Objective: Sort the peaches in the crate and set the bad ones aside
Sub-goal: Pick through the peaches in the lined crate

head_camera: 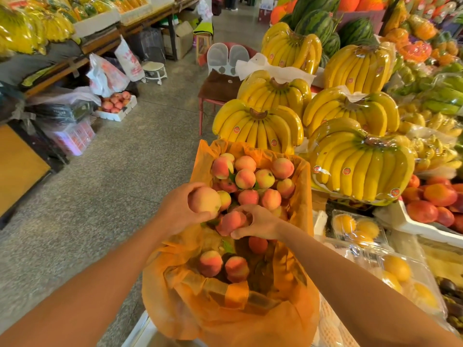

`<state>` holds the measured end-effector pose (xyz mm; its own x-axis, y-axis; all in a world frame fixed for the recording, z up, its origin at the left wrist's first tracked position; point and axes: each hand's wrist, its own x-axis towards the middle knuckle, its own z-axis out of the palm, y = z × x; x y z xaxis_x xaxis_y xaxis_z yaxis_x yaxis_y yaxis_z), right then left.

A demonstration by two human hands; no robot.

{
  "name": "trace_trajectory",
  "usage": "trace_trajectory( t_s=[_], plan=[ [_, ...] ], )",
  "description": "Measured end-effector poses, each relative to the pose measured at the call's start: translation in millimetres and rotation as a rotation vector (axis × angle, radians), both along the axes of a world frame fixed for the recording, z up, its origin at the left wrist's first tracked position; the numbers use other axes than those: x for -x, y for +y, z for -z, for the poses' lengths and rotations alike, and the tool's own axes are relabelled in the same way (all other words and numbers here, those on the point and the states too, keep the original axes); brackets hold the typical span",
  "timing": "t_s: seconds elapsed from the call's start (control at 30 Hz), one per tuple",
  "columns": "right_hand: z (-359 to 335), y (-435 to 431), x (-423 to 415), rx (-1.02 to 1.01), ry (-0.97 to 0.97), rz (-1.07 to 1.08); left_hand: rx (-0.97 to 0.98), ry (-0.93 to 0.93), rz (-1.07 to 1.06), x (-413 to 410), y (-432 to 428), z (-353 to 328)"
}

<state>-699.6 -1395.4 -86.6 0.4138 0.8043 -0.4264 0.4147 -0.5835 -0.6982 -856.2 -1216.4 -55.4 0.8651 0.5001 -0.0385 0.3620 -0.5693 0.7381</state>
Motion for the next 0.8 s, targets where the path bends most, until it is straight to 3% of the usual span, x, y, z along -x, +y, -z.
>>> trace_trajectory(
  t_s=[0.17, 0.47, 0.8],
  plan=[
    [38.3, 13.4, 13.4, 0.187, -0.198, -0.101, 0.01, -0.073, -0.029, 15.6, 8.6, 8.7],
    [81.0, 24.6, 27.9, 0.391, -0.308, -0.046, 0.027, -0.035, -0.003, 24.2, 14.1, 29.7],
    [87.2, 29.3, 30.9, 0.522, -0.11, -0.161, 0.066, -0.042, 0.006, 22.8, 13.5, 34.9]
  ],
)
